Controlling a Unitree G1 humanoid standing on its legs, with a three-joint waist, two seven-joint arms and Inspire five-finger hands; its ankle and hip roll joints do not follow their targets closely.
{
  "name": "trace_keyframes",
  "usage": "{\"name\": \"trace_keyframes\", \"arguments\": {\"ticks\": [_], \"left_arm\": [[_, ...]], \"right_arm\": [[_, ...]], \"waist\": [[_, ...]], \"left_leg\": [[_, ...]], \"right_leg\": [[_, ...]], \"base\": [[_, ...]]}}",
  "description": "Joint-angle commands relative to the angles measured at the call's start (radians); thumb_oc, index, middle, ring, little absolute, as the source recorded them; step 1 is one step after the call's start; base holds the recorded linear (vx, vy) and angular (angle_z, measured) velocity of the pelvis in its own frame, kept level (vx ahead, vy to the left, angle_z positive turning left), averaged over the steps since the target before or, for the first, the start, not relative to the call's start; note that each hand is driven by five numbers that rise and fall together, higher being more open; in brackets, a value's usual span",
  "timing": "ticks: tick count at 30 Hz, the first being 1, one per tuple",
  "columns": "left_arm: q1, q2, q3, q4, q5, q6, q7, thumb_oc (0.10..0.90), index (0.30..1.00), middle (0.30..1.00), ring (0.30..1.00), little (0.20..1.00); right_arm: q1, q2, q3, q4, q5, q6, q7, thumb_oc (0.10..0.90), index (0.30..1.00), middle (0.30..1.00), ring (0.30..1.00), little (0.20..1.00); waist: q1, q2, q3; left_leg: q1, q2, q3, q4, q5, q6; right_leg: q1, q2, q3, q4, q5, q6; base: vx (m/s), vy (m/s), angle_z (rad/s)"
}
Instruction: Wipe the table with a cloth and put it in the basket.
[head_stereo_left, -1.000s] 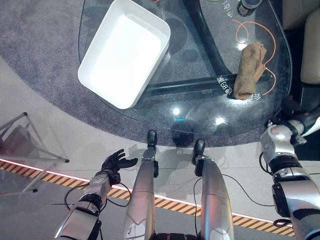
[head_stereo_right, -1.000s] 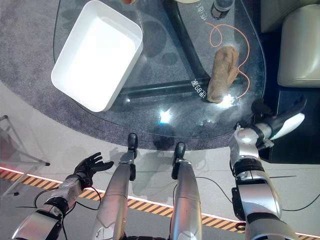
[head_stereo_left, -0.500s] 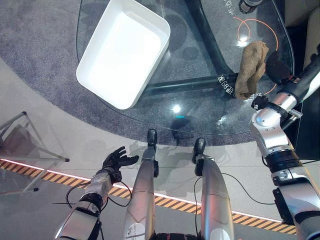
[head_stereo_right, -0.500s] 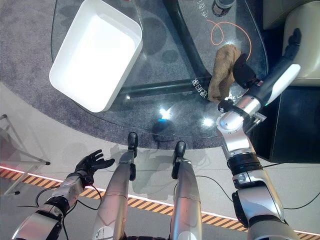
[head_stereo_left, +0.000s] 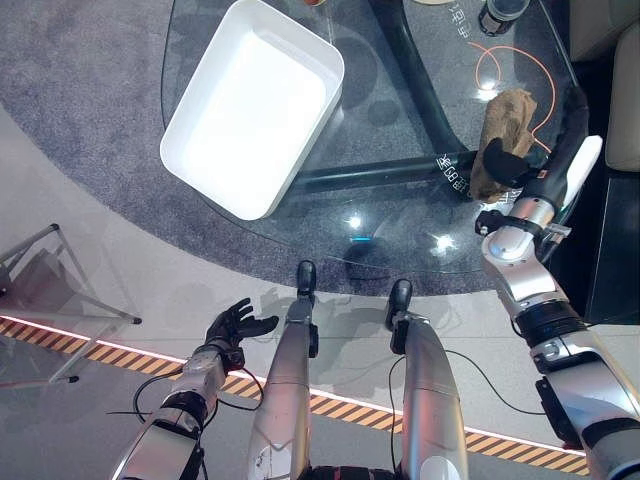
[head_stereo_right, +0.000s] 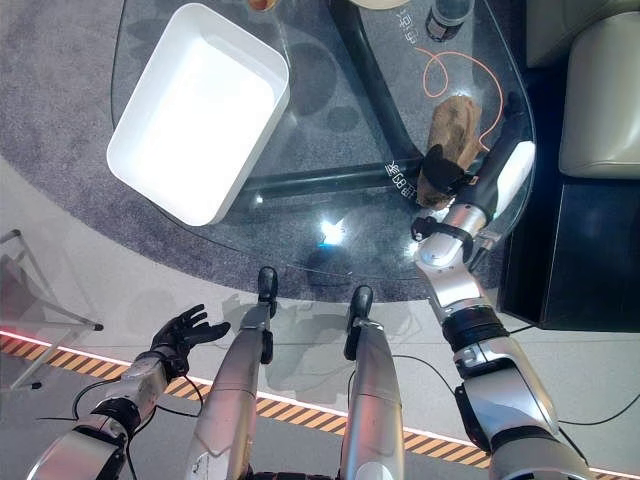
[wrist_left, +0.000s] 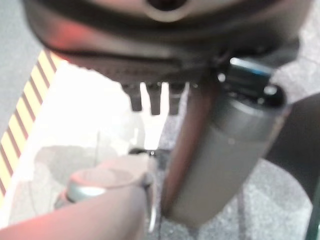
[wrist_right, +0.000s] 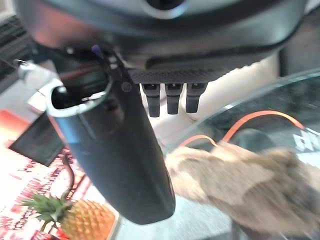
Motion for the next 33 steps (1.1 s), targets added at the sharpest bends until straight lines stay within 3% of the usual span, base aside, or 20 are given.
{"name": "trace_keyframes", "arguments": {"ticks": [1,14,33], "left_arm": [[0.059,-0.001,-0.007,0.035,0.013,-0.018,0.016,0.800,0.900,0.900,0.900,0.900],[0.056,-0.016,-0.033,0.036,0.019,-0.017,0.018,0.800,0.900,0.900,0.900,0.900],[0.039,-0.028,-0.071,0.040,0.015,-0.008,0.022,0.800,0.900,0.900,0.900,0.900]], "right_arm": [[-0.072,-0.048,0.005,-0.022,0.023,-0.029,0.006,0.800,0.900,0.900,0.900,0.900],[-0.149,-0.022,0.046,0.106,0.085,0.040,0.003,0.800,0.900,0.900,0.900,0.900],[-0.215,-0.022,0.049,0.318,0.088,0.062,0.009,0.800,0.900,0.900,0.900,0.900]], "waist": [[-0.001,0.010,-0.023],[0.017,0.026,-0.023],[0.029,0.052,-0.023]], "left_leg": [[0.007,-0.070,0.032,0.137,-0.097,0.051],[0.012,-0.073,0.036,0.135,-0.094,0.052],[0.007,-0.082,0.033,0.139,-0.093,0.059]], "right_leg": [[0.053,0.032,-0.017,-0.153,0.122,0.022],[0.050,0.029,-0.026,-0.136,0.116,0.016],[0.034,0.028,-0.027,-0.112,0.113,0.016]], "base": [[0.00,0.000,0.00],[0.00,0.000,0.00],[0.00,0.000,0.00]]}}
